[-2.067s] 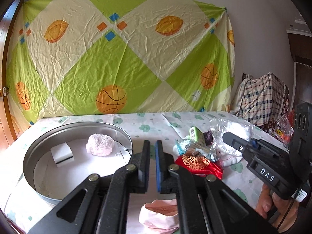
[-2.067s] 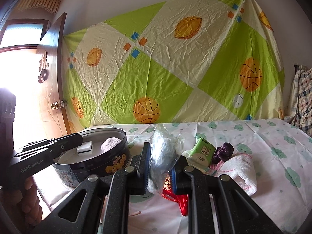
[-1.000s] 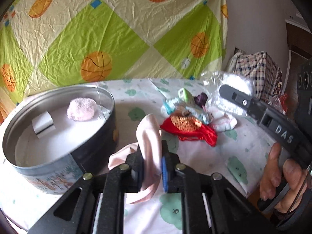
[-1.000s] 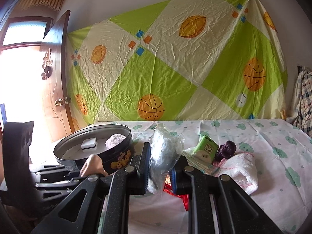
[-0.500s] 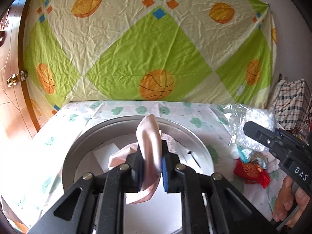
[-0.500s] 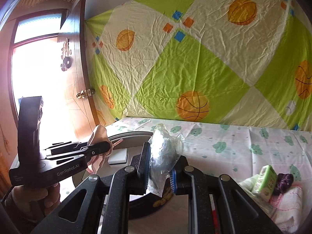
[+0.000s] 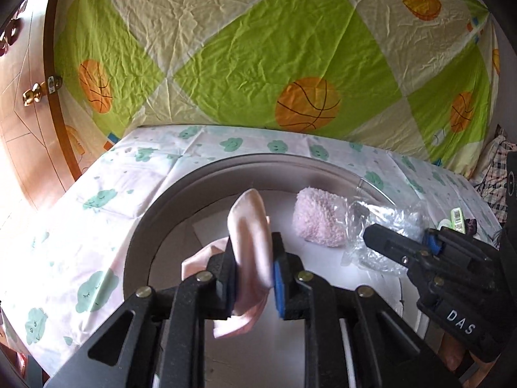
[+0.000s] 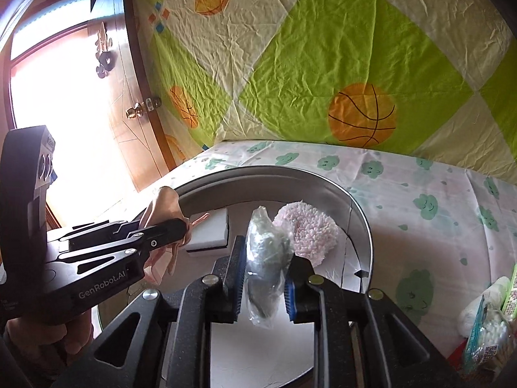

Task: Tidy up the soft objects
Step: 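Open both grippers to drop the pink cloth and plastic bag into the tin, then grasp the cotton-swab pack with the right gripper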

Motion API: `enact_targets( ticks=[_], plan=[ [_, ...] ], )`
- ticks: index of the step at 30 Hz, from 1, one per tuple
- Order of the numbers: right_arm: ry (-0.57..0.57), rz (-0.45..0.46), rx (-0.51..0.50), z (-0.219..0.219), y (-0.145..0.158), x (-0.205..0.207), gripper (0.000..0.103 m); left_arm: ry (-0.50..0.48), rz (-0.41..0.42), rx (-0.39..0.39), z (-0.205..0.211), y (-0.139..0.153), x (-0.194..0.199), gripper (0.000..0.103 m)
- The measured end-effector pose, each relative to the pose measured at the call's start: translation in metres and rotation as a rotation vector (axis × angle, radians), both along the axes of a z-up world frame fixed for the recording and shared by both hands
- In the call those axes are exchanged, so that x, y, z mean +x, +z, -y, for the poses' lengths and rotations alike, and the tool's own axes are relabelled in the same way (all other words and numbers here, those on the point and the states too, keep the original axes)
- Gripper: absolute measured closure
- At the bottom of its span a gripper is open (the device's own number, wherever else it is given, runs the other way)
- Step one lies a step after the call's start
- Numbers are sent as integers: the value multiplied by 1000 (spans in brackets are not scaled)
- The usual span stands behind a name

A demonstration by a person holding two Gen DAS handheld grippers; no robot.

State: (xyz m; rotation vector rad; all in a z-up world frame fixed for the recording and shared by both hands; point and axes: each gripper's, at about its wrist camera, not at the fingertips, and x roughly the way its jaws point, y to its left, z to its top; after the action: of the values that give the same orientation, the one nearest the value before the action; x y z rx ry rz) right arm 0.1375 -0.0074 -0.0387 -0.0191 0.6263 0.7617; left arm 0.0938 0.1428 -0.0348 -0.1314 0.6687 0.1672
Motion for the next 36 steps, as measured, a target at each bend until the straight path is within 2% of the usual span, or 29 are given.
enact_targets(
  ticks=[2,4,6,9,13,16,19,22,29,36],
  plan=[
    [-1,-7,9,2,-1,0,51,15,1,-3,-4,1,-1,28],
    [-15,-7,25,9,0,-4,36,39,19,-5,-7,4,-6,18],
    [-29,5,36,19,3,-9,34,48,66,-5,-8,12,-14,18],
    [-57,17,32,39,5,-18,33,46,93,-10,-3,18,-22,18],
    [-87,46,28,74,8,-32,33,23,118,-29,15,21,-31,11],
    [-128,90,-5,107,10,-42,33,-5,146,-19,40,21,-39,11],
    [-179,139,-75,139,9,-48,33,-60,157,1,74,18,-43,4],
    [-222,168,-138,162,8,-48,33,-114,158,27,109,12,-41,4],
    [-236,129,-211,184,-7,-31,33,-168,113,55,158,-4,-24,4],
    [-213,47,-231,179,-20,-13,33,-143,93,67,161,-17,-14,4]
  ],
)
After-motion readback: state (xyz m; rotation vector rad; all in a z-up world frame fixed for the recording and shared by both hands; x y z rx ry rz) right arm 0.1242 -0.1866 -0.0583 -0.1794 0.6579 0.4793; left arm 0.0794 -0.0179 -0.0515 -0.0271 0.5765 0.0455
